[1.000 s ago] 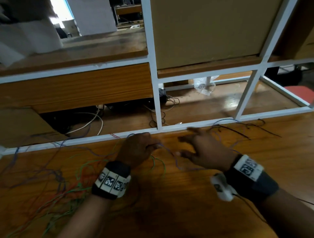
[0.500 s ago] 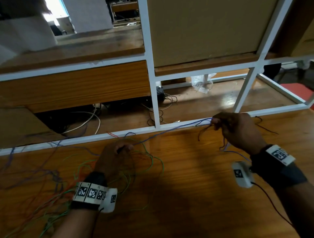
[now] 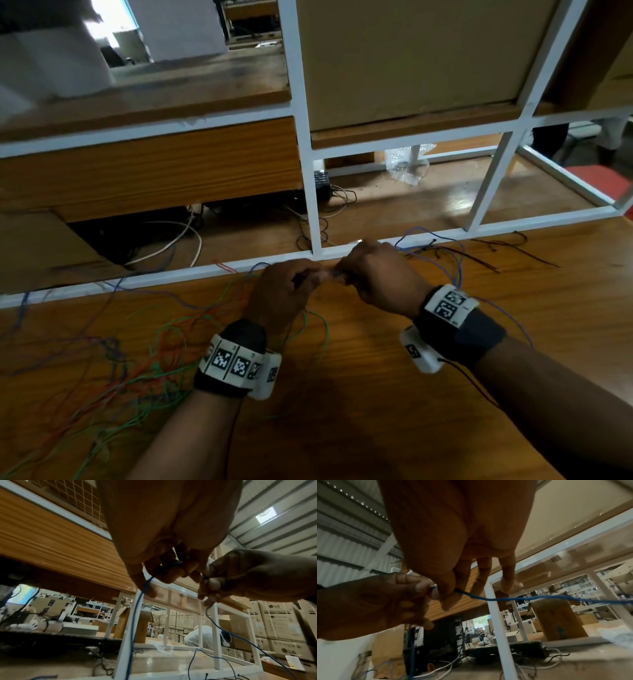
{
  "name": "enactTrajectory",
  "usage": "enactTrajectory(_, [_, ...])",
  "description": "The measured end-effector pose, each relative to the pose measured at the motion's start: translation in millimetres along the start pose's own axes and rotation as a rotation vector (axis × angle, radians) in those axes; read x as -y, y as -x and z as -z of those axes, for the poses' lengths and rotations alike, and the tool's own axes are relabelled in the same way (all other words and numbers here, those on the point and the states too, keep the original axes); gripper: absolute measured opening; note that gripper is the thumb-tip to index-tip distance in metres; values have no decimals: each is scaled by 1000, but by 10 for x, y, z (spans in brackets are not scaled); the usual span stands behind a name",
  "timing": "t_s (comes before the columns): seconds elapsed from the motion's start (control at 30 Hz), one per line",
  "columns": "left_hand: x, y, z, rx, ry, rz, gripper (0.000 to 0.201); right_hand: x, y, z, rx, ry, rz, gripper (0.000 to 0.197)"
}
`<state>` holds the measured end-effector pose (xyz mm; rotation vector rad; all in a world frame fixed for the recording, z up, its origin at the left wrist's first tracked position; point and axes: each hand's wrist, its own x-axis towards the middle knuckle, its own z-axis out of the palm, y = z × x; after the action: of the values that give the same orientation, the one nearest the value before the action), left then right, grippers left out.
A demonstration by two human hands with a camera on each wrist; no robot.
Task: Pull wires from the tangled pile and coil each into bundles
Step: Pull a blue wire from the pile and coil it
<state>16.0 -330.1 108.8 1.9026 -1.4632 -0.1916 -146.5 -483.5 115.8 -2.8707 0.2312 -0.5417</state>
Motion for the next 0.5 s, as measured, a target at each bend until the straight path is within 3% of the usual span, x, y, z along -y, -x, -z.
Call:
enactTrajectory(0.1, [163,112,107,31,72,118,17,-243,18,232,-186,-69,44,29])
enactTrajectory(0.2, [530,290,232,46,1,174,10,-550,11,599,-335,-70,-74,20])
enactTrajectory(0.27, [741,418,327,39,-11,232,21,-771,37,740,-380,-21,-160,16])
enactTrajectory(0.3, [797,469,344,38,-17,235,32,-846,57,769,-356,20,-181,16])
enactTrajectory(0.37, [823,498,329,19,-31,238,37,-880,71,738,-176,123,-221,24])
enactTrajectory(0.5, [642,391,142,18,-44,109,39,-465,-12,526,299,291,-281,99])
